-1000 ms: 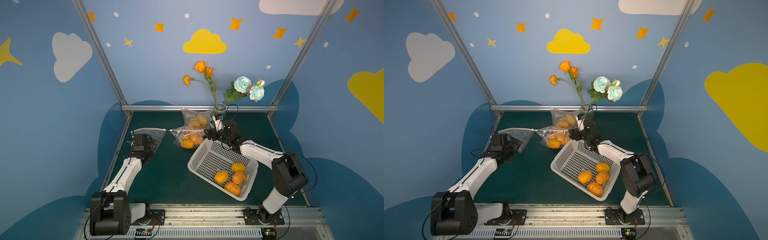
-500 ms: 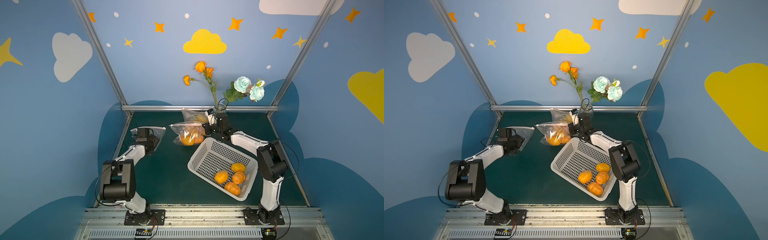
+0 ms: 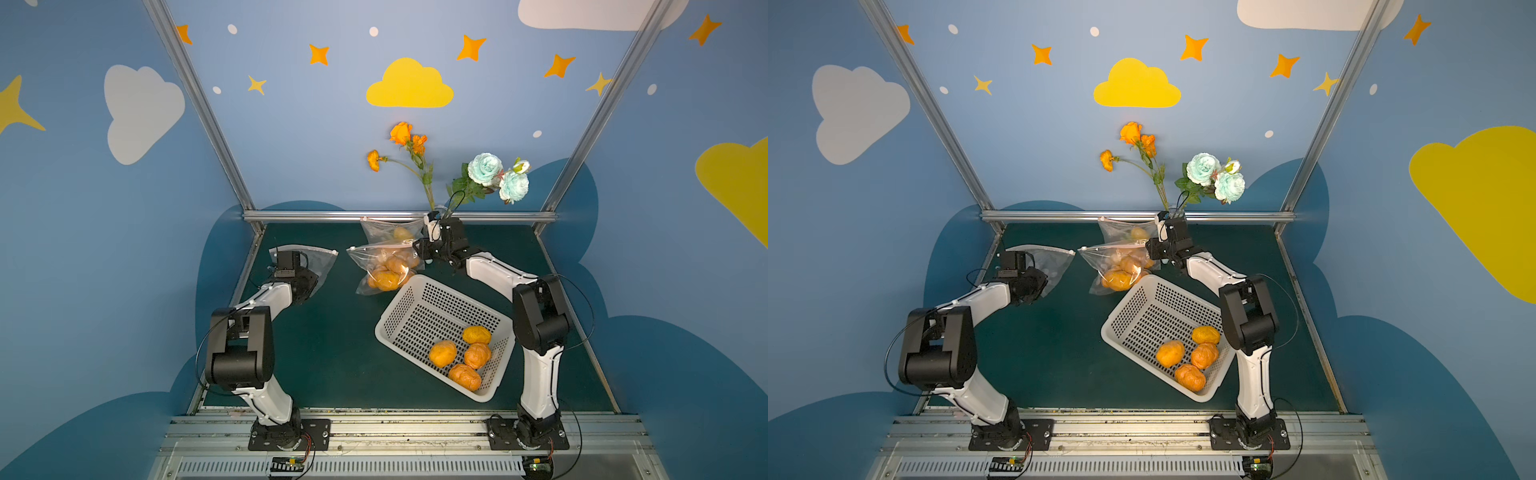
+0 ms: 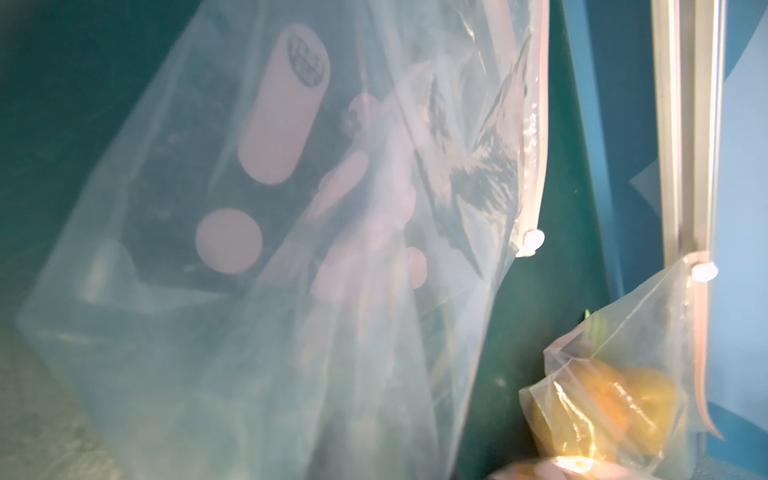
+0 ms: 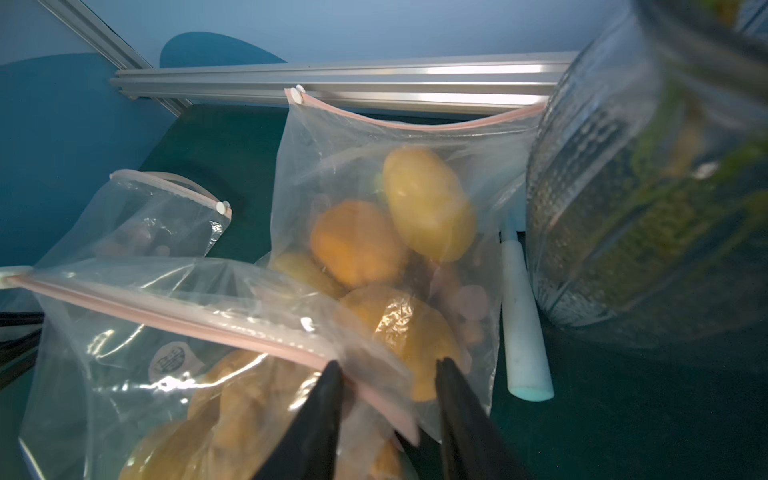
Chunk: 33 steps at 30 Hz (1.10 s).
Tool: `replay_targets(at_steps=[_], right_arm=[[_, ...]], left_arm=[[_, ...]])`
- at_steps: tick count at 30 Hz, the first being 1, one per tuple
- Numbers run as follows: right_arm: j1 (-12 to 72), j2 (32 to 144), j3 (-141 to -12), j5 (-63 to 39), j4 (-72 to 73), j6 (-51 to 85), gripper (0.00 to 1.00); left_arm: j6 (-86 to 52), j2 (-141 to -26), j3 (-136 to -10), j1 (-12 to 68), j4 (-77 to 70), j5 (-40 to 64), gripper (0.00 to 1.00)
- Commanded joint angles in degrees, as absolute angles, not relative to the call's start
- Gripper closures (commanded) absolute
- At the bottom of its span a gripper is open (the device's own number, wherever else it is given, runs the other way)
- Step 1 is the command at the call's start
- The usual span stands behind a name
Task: Put the potatoes into a zipper bag and zip it
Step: Pick up the zipper food storage bag at the center of the board, then open the zipper of the food storage bag.
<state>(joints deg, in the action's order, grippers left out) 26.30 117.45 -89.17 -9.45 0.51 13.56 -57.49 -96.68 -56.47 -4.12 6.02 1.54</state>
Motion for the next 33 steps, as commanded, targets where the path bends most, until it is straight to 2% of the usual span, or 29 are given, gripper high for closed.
replay_targets(at_steps=[1,3,8,15,21,24,28,33], right_arm=[[26.28,113.23,-86.33,-10.80,2.07,13.21,0.35],[26.28,111.30,-84.95,-10.97,2.40,12.76,0.29],[26.25,106.84,-82.05,-11.87,2.28,12.30,0.25],[26.90,99.36,-77.46,-14.74,2.93,13.00,0.21],[29.11,93.96,-74.31,-20.64,5.26,15.13,0.19],[30.35,92.83,-73.62,-24.41,7.09,17.15,0.19],[31.37,92.81,-73.38,-29.74,10.84,21.79,0.18],[33.37,92.01,-71.15,-30.87,16.58,26.20,0.18]], left_arm=[[-56.13,-95.24,-57.63,-4.37,7.69,1.78,0.91],[-55.42,-93.94,-57.74,-4.40,8.84,1.69,0.98],[-53.67,-88.27,-56.99,-4.32,10.53,2.37,0.98],[-51.01,-72.71,-54.93,-4.35,13.67,2.44,0.98],[-48.60,-57.67,-50.50,-3.37,13.72,7.61,0.98],[-46.80,-52.59,-48.92,-2.91,12.92,14.87,0.98],[-45.45,-48.39,-46.01,-1.24,6.75,25.46,0.98],[-44.92,-47.82,-44.38,3.24,4.28,25.95,0.98]])
